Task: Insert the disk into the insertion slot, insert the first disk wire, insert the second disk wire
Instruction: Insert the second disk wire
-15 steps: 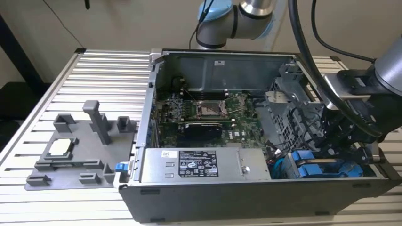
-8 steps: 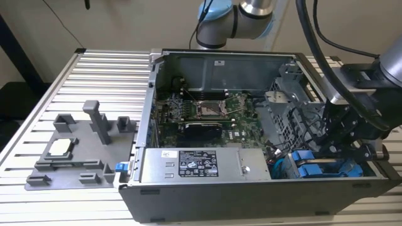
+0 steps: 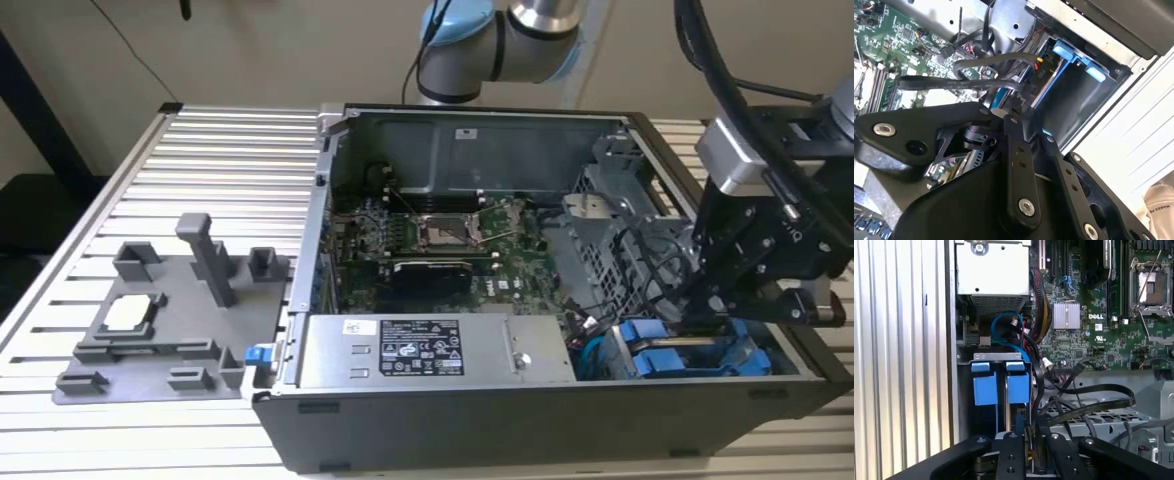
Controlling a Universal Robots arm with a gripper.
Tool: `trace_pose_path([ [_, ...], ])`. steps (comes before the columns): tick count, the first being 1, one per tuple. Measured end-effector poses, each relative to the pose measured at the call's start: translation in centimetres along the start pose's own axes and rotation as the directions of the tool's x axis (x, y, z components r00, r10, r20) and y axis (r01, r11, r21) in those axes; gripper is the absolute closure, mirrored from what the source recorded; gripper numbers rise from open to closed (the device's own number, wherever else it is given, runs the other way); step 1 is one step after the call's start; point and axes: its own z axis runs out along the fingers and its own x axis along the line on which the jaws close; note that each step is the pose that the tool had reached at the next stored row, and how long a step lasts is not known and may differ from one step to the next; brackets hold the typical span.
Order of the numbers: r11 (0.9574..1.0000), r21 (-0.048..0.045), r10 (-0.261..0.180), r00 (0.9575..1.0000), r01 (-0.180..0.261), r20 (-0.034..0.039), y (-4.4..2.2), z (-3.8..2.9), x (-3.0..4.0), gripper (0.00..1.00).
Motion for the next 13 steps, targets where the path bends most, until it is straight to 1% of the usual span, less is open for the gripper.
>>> trace_pose_path([
  [5, 1.0000, -0.0093, 0.001, 1.0000, -0.001, -0.0002, 0.04, -1.27, -0.15, 0.76],
  [10, 0.9999, -0.0149, 0.002, 1.0000, -0.002, -0.0004, 0.08, -2.40, -0.28, 0.76],
  [11, 0.9999, -0.0157, 0.002, 1.0000, -0.002, -0.0004, 0.09, -2.55, -0.30, 0.76],
  [13, 0.9999, -0.0164, 0.002, 1.0000, -0.002, -0.0016, 0.09, -2.54, -0.29, 0.76],
])
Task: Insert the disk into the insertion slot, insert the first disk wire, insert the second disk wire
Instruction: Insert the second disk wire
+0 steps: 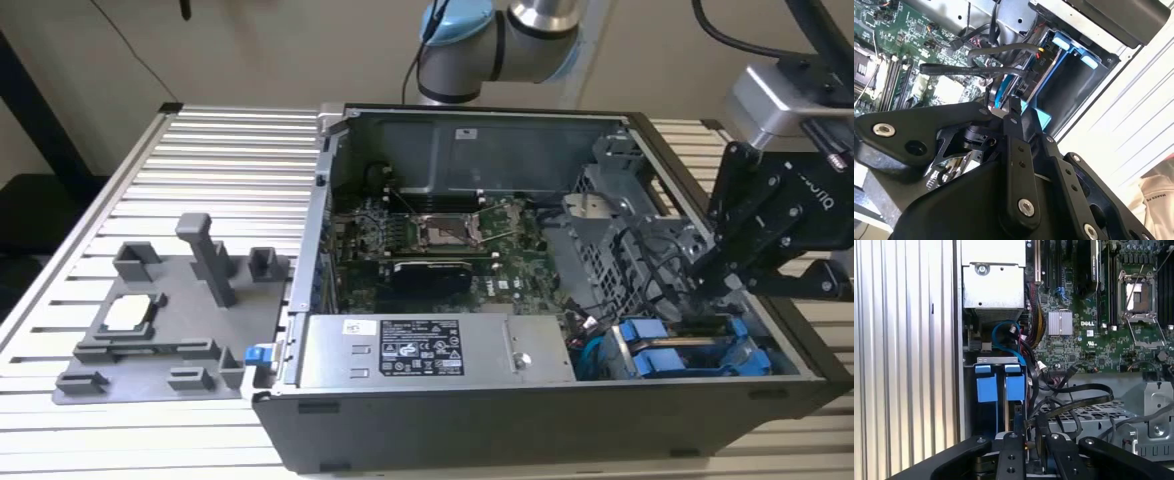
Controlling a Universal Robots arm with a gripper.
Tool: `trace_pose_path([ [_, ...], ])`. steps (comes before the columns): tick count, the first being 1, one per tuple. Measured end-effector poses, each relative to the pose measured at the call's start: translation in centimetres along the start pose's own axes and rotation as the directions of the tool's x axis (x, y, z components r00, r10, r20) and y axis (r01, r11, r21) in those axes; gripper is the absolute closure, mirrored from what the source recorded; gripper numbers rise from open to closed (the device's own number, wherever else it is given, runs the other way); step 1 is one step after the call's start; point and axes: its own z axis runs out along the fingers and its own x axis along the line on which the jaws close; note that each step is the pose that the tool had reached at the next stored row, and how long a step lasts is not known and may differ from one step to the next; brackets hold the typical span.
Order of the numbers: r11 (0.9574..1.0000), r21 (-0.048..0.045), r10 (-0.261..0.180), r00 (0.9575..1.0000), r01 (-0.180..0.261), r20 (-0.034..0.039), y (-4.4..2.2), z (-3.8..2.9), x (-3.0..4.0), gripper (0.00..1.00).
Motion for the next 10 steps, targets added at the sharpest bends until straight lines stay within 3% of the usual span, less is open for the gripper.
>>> trace_pose_path([
  [10, 1.0000, -0.0003, 0.000, 1.0000, 0.000, -0.0056, 0.00, -0.03, 0.00, 0.76],
])
